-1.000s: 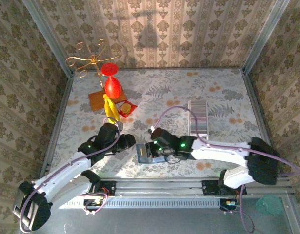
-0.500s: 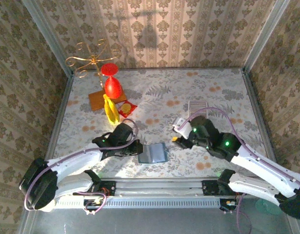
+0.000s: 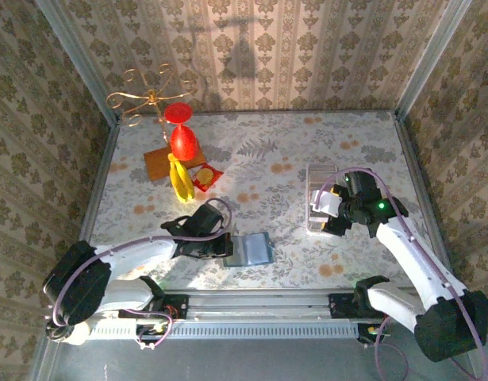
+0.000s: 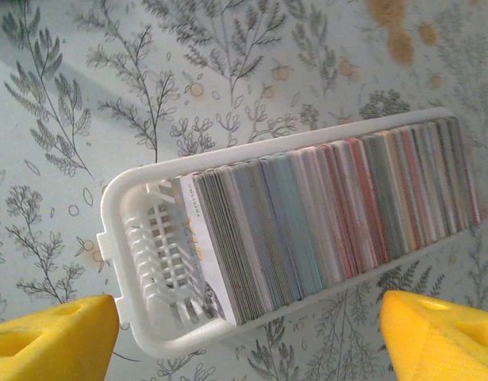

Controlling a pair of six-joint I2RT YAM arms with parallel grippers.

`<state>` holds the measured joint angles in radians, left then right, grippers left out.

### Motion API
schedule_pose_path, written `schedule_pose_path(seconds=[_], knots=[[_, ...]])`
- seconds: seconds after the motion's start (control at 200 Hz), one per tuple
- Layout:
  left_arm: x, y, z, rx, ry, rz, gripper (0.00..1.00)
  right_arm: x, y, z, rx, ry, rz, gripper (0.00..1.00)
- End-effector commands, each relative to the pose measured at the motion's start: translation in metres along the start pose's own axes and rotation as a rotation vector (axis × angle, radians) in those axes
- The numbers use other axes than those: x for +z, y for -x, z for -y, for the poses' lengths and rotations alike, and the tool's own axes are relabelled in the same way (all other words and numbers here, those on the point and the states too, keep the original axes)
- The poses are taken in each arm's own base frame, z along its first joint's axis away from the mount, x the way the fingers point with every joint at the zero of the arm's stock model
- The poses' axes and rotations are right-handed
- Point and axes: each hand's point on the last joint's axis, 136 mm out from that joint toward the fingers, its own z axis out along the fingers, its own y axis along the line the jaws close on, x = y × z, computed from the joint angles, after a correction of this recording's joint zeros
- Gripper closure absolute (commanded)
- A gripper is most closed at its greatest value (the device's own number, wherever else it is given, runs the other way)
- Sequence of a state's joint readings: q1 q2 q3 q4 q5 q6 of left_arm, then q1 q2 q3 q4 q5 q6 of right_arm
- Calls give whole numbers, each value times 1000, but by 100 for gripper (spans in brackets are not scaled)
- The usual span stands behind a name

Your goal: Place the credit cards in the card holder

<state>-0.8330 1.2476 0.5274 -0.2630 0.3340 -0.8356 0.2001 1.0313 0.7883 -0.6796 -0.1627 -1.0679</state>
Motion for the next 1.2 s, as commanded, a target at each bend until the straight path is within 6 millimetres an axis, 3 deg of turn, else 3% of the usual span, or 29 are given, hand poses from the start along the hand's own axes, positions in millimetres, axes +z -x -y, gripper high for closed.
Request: schedule_pose_path(seconds=[0.0,0.425,0.885,1.12,1.195], knots=[[2,-6,-7,13,41,-28,98,13,7,4,-118,5,53,15],[10,-8,-24,-32,76,-39,98,54,-2,13,-276,-3,33,18],[6,2,-20,-36,56,-24,99,67,-10,-11,-303,103,34,17],[8,8,-15,-34,49,-25,99,80,-19,-7,-329,100,-11,18],[10,8,-15,-38,48,-27,99,83,-20,-6,-341,99,-19,24]])
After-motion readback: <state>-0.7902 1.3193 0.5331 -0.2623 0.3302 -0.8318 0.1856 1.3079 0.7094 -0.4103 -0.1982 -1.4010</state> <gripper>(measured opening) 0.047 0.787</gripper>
